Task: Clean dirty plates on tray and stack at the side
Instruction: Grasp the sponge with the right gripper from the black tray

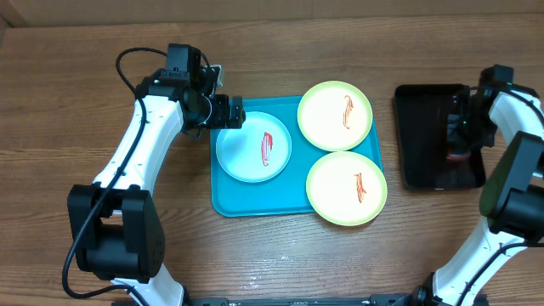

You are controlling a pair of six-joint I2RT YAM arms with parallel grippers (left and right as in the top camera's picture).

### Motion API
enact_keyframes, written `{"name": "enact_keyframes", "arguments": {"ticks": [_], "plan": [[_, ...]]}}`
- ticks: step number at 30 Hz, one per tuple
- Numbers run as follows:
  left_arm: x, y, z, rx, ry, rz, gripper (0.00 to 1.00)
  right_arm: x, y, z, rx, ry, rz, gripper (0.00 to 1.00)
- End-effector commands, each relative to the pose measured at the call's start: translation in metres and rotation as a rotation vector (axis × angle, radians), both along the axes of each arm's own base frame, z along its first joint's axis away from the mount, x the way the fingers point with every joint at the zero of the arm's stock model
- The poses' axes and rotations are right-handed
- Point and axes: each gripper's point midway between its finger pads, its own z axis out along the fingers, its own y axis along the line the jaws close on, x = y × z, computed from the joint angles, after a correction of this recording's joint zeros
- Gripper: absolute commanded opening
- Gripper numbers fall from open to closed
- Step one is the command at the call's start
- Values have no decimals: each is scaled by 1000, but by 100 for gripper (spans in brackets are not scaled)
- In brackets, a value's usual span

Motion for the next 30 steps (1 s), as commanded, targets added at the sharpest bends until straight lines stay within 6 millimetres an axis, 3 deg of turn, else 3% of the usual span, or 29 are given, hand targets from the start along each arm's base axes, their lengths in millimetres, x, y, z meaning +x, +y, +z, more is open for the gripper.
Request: {"name": "enact_keyframes", "arguments": {"ticks": [1, 11, 18, 19, 21, 22, 24, 30], "plan": [[6, 1, 4, -3, -11, 24, 100, -2, 37, -8, 91, 16, 47, 22], [6, 1, 4, -3, -11, 24, 100, 12, 29, -7, 64, -44, 76, 27], [1, 2, 2, -5, 16, 37, 100, 20, 39, 4, 114, -59, -4, 27], [0, 2, 1, -9, 24, 50, 100, 20, 39, 6, 116, -54, -14, 34], [-2, 2, 1, -14, 37, 70, 100, 19, 39, 11, 119, -44, -19, 70], [-2, 2, 1, -16, 41, 75, 100, 19, 39, 14, 120, -38, -19, 72], [-3, 2, 1, -17, 43, 78, 100, 20, 39, 19, 117, -39, -19, 71], [-3, 2, 0, -16, 44, 79, 100, 32, 32, 26, 85, -78, 7, 48]]}}
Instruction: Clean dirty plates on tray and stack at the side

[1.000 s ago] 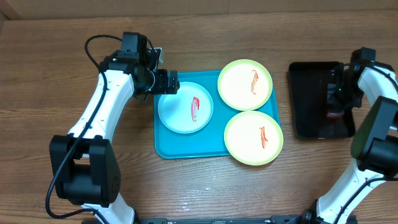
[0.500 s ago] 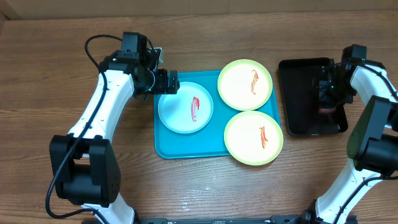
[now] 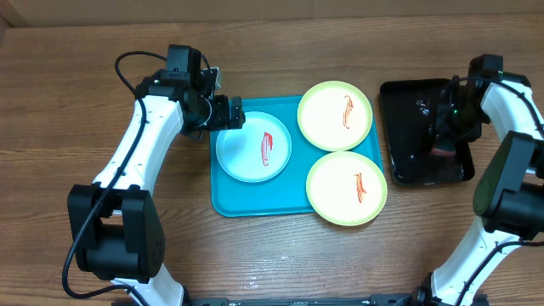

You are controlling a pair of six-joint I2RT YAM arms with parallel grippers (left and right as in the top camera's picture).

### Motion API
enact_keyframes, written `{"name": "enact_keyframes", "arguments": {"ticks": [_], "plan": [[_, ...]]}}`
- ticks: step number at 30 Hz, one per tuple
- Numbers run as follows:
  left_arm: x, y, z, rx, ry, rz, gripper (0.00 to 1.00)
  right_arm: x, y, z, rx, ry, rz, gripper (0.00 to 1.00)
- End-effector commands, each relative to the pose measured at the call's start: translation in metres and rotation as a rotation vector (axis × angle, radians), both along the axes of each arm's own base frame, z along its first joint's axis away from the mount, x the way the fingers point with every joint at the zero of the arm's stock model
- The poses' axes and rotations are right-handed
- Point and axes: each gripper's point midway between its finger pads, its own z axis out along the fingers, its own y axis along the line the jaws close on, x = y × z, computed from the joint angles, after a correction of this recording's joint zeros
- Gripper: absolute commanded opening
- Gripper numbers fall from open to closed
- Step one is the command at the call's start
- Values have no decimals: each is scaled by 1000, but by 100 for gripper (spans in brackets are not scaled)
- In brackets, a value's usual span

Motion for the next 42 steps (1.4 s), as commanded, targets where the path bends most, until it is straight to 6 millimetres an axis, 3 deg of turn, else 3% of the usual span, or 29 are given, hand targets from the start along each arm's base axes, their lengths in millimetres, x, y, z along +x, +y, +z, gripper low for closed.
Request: {"name": "enact_keyframes", "arguments": {"ticks": [1, 5, 11, 17, 21, 26, 29, 30, 31, 36, 39, 42], "plan": [[4, 2, 3, -1, -2, 24, 100, 16, -3, 7, -21, -55, 46, 43], [4, 2, 3, -6, 2, 39, 100, 20, -8, 7, -70, -69, 90, 39], [4, 2, 3, -7, 4, 45, 100, 9, -8, -3, -78, -30, 103, 38], [-6, 3, -6, -15, 58, 93, 99, -4, 1, -16, -32, -1, 87, 30], [-11, 9, -15, 14, 77, 113, 94, -3, 1, -19, -30, -5, 55, 19], [-17, 10, -20, 23, 113, 175, 82, -2, 1, -19, -30, -12, 35, 18], [-17, 3, -25, 31, 97, 134, 69, -1, 0, -19, -31, -14, 35, 18], [-19, 3, -27, 39, 100, 133, 56, -1, 1, -19, -31, -14, 35, 18], [-20, 4, -30, 48, 104, 140, 53, -1, 1, -19, -31, -13, 35, 18], [-23, 22, -37, 137, 114, 210, 57, -1, 1, -19, -30, -13, 35, 18], [-22, 22, -38, 140, 107, 208, 49, -2, 1, -19, -29, -11, 35, 18], [-26, 25, -42, 154, 119, 211, 49, -2, 1, -19, -29, -11, 35, 18]]}}
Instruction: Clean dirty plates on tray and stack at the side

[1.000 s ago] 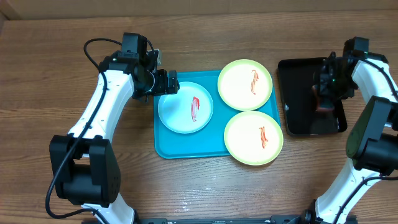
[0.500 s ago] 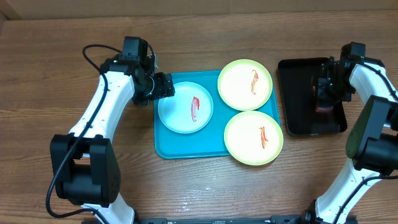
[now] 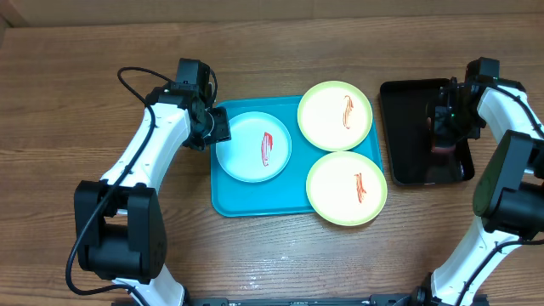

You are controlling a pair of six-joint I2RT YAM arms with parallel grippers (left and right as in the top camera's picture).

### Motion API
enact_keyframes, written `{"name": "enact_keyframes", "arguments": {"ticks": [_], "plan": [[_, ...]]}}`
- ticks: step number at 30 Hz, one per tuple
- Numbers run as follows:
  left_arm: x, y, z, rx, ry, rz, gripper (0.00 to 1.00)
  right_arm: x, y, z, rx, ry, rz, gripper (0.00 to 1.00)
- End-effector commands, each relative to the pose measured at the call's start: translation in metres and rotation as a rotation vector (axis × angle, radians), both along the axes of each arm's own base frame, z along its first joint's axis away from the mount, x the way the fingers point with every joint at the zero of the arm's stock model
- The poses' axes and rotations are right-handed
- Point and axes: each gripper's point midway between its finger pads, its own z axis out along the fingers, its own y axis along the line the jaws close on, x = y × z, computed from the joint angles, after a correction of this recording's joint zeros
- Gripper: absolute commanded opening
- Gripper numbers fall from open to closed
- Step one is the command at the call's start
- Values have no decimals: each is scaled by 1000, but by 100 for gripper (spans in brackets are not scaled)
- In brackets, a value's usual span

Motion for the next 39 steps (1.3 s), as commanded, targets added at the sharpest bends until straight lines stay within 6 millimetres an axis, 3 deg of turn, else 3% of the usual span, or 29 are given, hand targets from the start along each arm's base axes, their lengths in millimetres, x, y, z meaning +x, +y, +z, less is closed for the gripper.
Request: {"name": "enact_keyframes", "arguments": {"ticks": [1, 8, 12, 18, 20, 23, 26, 30, 34, 39], "plan": [[-7, 5, -12, 31, 25, 21, 49, -4, 7, -5, 23, 14, 0, 18], [-11, 5, -28, 24, 23, 31, 49, -4, 7, -5, 23, 15, 0, 18], [-8, 4, -34, 20, 1, 30, 42, -4, 7, -5, 23, 15, 0, 18], [-14, 3, -59, 26, 38, 20, 40, -5, 7, -5, 24, 18, 0, 18], [-13, 1, -64, 18, 42, 12, 35, -5, 7, -5, 24, 18, 0, 18], [-8, -3, -64, -2, 24, 7, 27, -5, 7, -5, 24, 18, 0, 18], [-6, -3, -64, -4, 17, 7, 4, -5, 12, -5, 50, 16, -1, 18], [-2, 5, -61, -7, 10, 28, 4, -4, 16, -4, 85, 15, -76, 4], [4, 7, -54, -43, 6, 42, 4, -4, 16, 1, 90, 23, -100, 4], [3, 4, -52, -85, 17, 40, 4, 0, 15, 33, 94, 40, -101, 4]]}}
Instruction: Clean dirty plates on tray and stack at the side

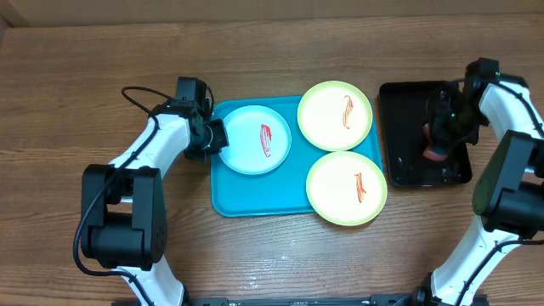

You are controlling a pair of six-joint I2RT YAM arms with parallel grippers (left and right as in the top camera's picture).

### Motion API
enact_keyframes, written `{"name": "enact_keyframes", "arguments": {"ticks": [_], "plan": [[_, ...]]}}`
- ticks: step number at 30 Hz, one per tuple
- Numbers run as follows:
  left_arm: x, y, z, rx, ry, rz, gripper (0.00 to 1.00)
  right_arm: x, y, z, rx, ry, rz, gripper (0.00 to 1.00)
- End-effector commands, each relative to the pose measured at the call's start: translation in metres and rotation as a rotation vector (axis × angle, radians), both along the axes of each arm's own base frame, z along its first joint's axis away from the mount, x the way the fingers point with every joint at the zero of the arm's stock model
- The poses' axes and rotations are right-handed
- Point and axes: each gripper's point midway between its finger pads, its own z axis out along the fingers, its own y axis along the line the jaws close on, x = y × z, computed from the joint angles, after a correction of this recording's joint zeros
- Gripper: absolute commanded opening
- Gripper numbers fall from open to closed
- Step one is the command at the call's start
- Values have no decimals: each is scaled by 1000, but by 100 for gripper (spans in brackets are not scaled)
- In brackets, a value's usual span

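Note:
A teal tray [255, 197] holds three dirty plates. Its left one is a white plate [246, 149] with a red smear, and my left gripper [215, 139] is shut on its left rim. Two yellow-green plates, one at the back [327, 123] and one at the front [340, 200], carry orange-red smears. My right gripper [437, 143] is down in the black tray [408, 127] on the right, shut on a small red sponge [435, 154].
The wooden table [85, 238] surrounds both trays. The black tray sits close to the teal tray's right edge, tilted slightly. The left arm's cable loops over the table at the back left.
The white plate has shifted a little toward the tray's back edge together with my left gripper at its rim. My right gripper and the red sponge have moved slightly nearer and to the left inside the black tray.
At first my left gripper hung by the white plate's back-left rim, and my right gripper was in the black tray. The black tray then stood further left and slightly turned. Later the left gripper was at the plate's left rim, and now the plate has moved with it.

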Motion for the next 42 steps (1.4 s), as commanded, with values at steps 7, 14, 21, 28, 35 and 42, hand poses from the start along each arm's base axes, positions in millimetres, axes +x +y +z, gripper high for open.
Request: {"name": "enact_keyframes", "arguments": {"ticks": [7, 14, 21, 28, 35, 42], "plan": [[-5, -1, 2, -10, 24, -67, 4, 37, 16, 102, 53, -152, 14, 4], [-6, -5, 3, -31, 30, -74, 4, 43, 92, 139, 235, -251, 143, 4], [-8, -8, 3, -52, 33, -85, 4, 30, 247, 148, 359, -233, 311, 4], [-8, -8, 3, -51, 33, -84, 4, 15, 367, 118, 295, -266, 418, 4], [-8, -8, 3, -51, 33, -85, 4, 17, 407, 63, 145, -301, 469, 4], [-8, -8, 3, -50, 33, -85, 4, 27, 398, 28, 0, -315, 489, 4]]}}
